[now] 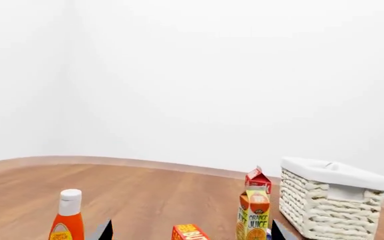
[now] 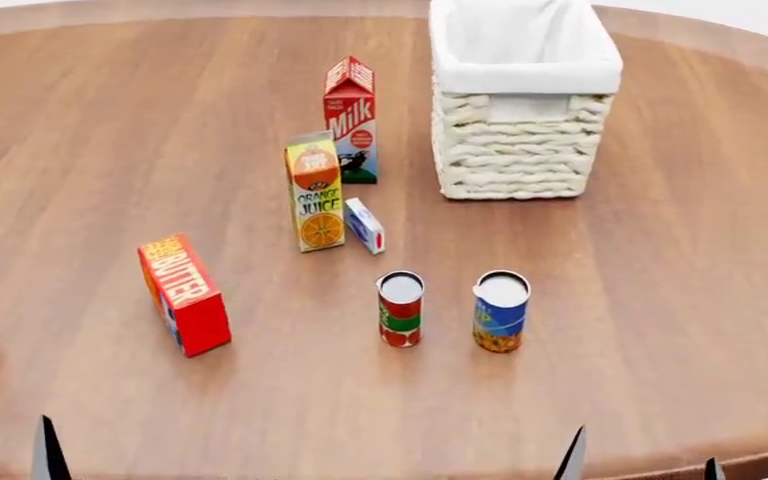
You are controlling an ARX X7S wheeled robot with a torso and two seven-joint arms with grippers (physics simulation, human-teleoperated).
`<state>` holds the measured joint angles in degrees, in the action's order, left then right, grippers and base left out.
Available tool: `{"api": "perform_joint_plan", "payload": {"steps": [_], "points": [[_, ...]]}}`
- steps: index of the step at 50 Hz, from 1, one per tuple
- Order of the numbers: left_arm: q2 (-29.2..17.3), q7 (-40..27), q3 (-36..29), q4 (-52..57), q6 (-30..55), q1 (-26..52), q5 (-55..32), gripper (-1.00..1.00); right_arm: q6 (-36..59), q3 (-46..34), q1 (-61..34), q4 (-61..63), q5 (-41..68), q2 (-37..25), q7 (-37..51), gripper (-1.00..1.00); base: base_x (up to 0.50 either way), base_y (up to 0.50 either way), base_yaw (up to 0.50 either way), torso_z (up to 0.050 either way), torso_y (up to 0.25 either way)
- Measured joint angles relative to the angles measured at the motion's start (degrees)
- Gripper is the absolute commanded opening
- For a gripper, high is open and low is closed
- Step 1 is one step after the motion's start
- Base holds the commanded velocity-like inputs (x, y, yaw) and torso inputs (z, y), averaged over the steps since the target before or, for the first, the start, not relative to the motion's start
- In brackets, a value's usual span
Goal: Pick up the alphabet soup, and put it in the basket.
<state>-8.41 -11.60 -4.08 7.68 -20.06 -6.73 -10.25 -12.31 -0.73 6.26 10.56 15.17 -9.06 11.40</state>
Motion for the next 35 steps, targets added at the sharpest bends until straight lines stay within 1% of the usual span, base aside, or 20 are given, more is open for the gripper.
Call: {"api": "perform_joint_plan", "payload": {"steps": [35], "points": [[-1.28, -1.5, -1.31, 0.23, -0.5, -0.17, -1.05, 1.0, 0.44, -1.32, -0.3, -0.25, 0.67, -1.21, 1.61, 1.0, -0.02, -0.23, 0.0, 0.0, 0.0]]}}
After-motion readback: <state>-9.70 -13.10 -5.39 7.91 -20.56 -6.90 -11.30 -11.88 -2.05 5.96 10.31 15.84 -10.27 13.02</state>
